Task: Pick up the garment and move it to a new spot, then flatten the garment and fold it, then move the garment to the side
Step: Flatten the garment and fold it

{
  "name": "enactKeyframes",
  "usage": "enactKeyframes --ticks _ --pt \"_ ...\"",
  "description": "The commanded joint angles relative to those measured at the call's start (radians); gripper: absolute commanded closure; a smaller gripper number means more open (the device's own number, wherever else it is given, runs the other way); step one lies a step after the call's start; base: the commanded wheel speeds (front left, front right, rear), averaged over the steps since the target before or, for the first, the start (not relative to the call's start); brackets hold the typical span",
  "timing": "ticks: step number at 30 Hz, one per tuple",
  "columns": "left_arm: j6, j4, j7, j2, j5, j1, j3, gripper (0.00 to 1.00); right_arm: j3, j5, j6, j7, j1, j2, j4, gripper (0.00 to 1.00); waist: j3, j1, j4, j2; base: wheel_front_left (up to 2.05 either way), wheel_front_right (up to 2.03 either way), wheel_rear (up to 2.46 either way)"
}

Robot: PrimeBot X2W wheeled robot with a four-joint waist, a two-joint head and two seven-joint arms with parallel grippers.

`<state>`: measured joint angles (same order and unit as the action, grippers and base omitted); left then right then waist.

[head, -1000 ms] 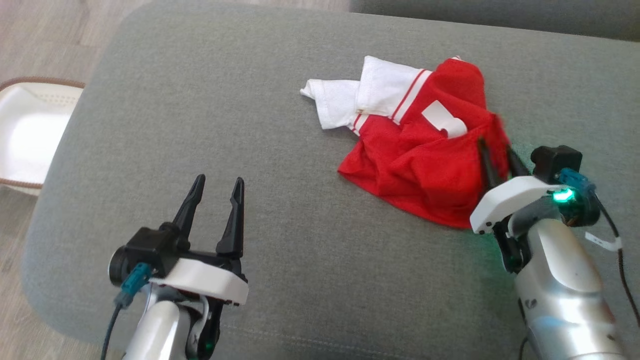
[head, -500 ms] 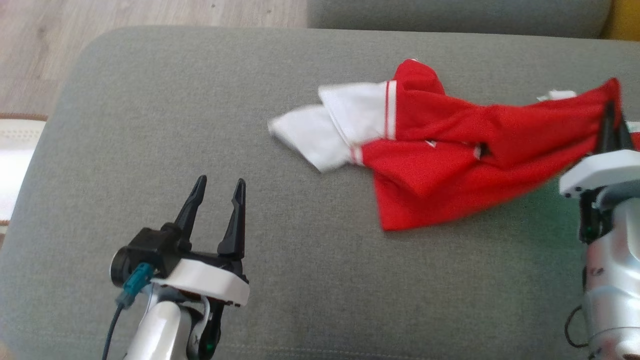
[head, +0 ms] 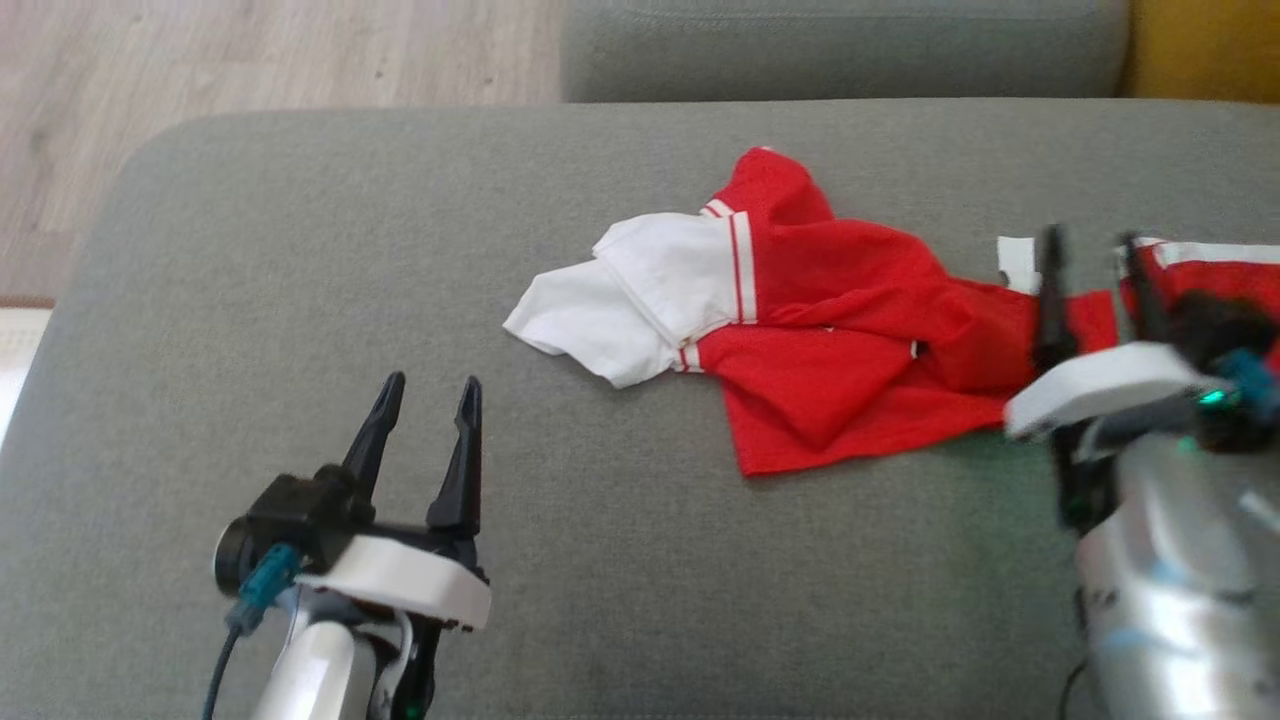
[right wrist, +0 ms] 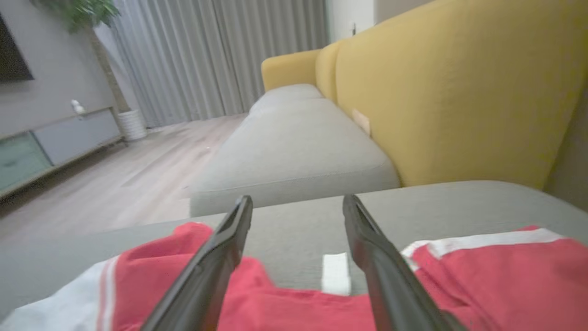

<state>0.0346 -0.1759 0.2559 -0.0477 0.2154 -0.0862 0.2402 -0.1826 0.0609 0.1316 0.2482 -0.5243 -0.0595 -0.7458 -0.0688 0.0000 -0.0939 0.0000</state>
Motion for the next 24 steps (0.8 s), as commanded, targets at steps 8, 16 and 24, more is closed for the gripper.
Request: enactKeyframes --ticks 8,16,24 --pt "-0.01 0.051 0.006 -0.003 0.018 0.007 -0.042 0.0 0.338 0.207 -0.001 0.013 0.3 0.009 0.369 0.0 0.035 0.0 0.066 0.0 0.0 0.0 0.0" --pt "-0.006 0.049 0.006 -0.003 0.02 0.008 -0.03 0.0 0.392 0.21 -0.001 0.013 0.399 0.009 0.432 0.0 0.036 0.0 0.075 0.0 0.0 0.0 0.0" --pt "-0.003 0.044 0.006 -0.003 0.02 -0.005 -0.024 0.0 0.412 0.153 -0.001 -0.013 0.37 0.009 0.413 0.0 0.014 0.0 0.036 0.0 0.0 0.0 0.0"
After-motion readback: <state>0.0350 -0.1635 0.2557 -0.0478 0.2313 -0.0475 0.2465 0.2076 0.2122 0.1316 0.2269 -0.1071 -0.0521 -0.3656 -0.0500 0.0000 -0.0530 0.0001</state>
